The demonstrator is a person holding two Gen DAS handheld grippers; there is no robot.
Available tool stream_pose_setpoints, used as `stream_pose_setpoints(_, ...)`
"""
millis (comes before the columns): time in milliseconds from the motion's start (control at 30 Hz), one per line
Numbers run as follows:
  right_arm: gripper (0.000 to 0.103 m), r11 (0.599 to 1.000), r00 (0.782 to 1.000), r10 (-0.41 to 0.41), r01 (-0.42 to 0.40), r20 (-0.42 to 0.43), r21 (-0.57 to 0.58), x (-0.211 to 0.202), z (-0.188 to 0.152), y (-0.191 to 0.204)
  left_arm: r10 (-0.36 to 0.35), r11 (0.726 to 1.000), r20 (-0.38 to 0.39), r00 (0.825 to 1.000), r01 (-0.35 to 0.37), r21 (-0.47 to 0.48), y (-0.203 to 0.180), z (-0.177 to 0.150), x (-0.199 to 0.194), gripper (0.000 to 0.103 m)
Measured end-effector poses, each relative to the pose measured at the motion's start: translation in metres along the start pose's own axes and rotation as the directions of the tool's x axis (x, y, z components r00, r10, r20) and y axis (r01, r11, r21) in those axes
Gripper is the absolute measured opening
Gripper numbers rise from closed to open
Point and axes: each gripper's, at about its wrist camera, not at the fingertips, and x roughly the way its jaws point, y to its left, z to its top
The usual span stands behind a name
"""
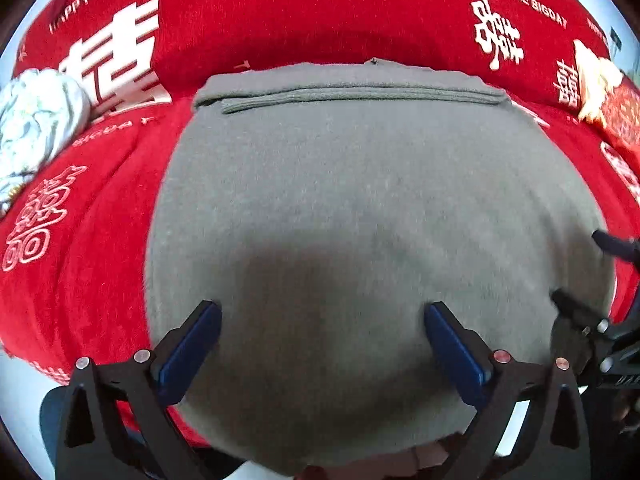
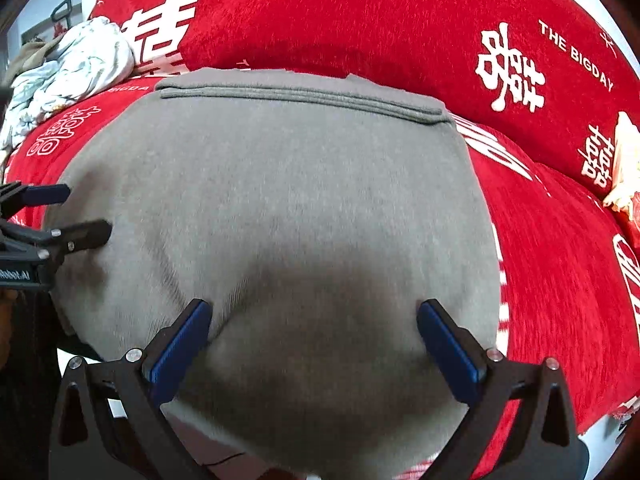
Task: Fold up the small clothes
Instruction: 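Close both tools on the grey sweater's hem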
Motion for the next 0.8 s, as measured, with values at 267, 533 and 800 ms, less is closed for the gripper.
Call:
stream_pose_setpoints(267, 0.103, 0.996, 0.993, -0.061, 0.054, -0.105, -0.073, -0.008, -0.024, 0.003, -0.010, 0.997, -0.053, 0.999, 0.006, -0.077, 0.024, -0.025, -0.018, 0.102)
stream_pose_setpoints(533, 0.102, 0.986, 0.971, -0.007, 0.046, -0.240, 0.158, -0.002, -0.045, -0.045, -0.152, 0.958, -0.199, 0.968, 0.095, -0.270, 0.055, -0.048, 0.006, 0.101)
stream_pose_setpoints(800, 0.018, 0.980, 0.980, 0.133, -0.107, -0.148, 0.170, -0.030, -0.036, -0.047, -0.210, 0.967, -0.157, 0.965, 0.181, -0.179, 0.036, -0.039, -0.022, 0.012)
